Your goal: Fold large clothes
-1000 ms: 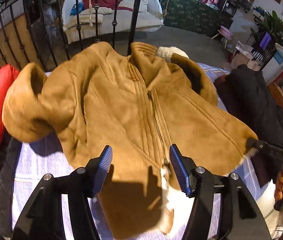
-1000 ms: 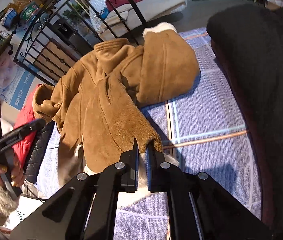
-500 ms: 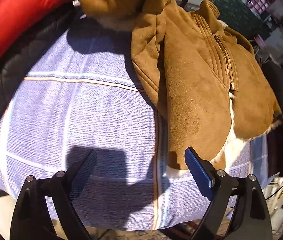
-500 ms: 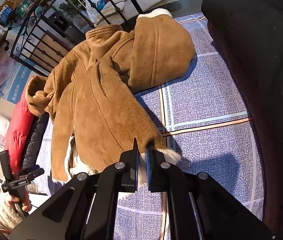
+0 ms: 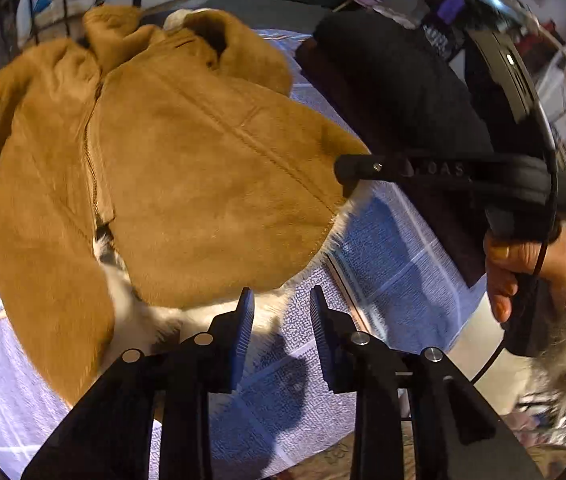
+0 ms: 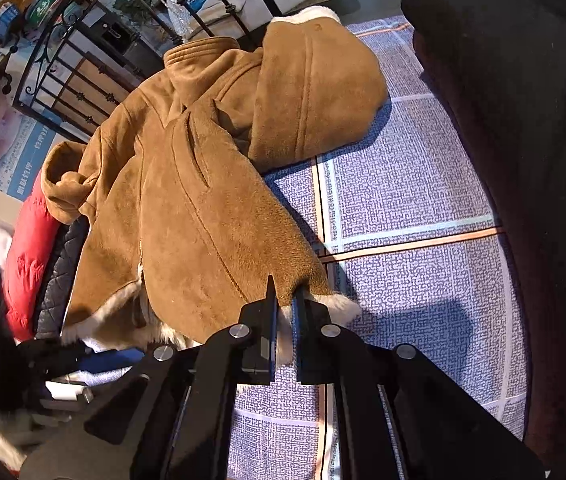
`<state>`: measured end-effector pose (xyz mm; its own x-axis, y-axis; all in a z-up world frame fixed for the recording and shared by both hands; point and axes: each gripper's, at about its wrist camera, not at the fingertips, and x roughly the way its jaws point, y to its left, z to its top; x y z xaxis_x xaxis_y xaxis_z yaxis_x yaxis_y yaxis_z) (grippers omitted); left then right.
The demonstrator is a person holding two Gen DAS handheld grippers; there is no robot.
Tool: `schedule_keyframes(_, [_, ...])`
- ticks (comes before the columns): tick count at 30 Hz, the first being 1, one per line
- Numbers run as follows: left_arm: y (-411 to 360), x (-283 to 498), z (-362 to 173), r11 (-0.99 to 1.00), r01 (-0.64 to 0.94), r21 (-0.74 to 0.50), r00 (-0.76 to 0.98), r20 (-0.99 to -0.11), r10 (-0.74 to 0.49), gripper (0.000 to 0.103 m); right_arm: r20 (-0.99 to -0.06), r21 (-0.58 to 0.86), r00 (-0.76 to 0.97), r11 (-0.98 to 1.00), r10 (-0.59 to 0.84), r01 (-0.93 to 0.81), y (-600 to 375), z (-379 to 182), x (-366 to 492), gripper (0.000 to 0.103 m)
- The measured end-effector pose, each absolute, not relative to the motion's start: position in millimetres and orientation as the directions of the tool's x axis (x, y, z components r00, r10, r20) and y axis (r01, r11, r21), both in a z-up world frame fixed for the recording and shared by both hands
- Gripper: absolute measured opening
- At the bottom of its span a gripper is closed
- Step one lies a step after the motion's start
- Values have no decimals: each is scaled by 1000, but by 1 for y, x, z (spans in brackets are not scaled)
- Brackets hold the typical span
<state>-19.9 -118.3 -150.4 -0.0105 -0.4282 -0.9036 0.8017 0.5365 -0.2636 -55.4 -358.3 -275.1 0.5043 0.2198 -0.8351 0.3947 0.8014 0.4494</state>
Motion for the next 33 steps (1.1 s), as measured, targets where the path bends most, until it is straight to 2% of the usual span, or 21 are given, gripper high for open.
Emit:
schedule_keyframes(4, [-103,-41,-143,503,835,-222,2,-914,-406,51,-841,445,493,803,224,395,-357,-278,-55,6])
schedule_keyframes(7, [-64,-43,-133,544,828,-138,101,-917,-386,67,-843,443,490,802,221,400,-356,-278,-54,7])
schedule_keyframes(9, [-29,-33,-134,614,784,-94,165,-922,-351,69,-844,440,491,802,215,405,-355,-278,-53,7])
schedule_keyframes(17, [45,8,-172,808,588,-28,176,-971,-162,70,-837,446,504,798,212,406,-353,-278,-56,7])
schedule_keyframes(21, [47,29,-180,841,534,-89,147,-970,-195,70,-847,414,495,823,192,389,-349,-273,-55,7])
schedule_keyframes(26, [11,45,-191,811,570,-134,98,-968,-229,67,-860,374,484,846,162,379,-343,-266,-56,7])
schedule_keyframes(31, [-30,49,-183,769,612,-185,77,-954,-291,43,-895,238,443,891,47,387,-326,-249,-62,17])
schedule_keyframes(32, [-36,51,-179,759,623,-189,79,-950,-302,41,-889,227,457,892,26,391,-320,-242,-67,19])
schedule_keyframes(33, [-43,55,-176,750,631,-198,75,-947,-313,38,-876,240,480,893,31,380,-313,-237,-72,28])
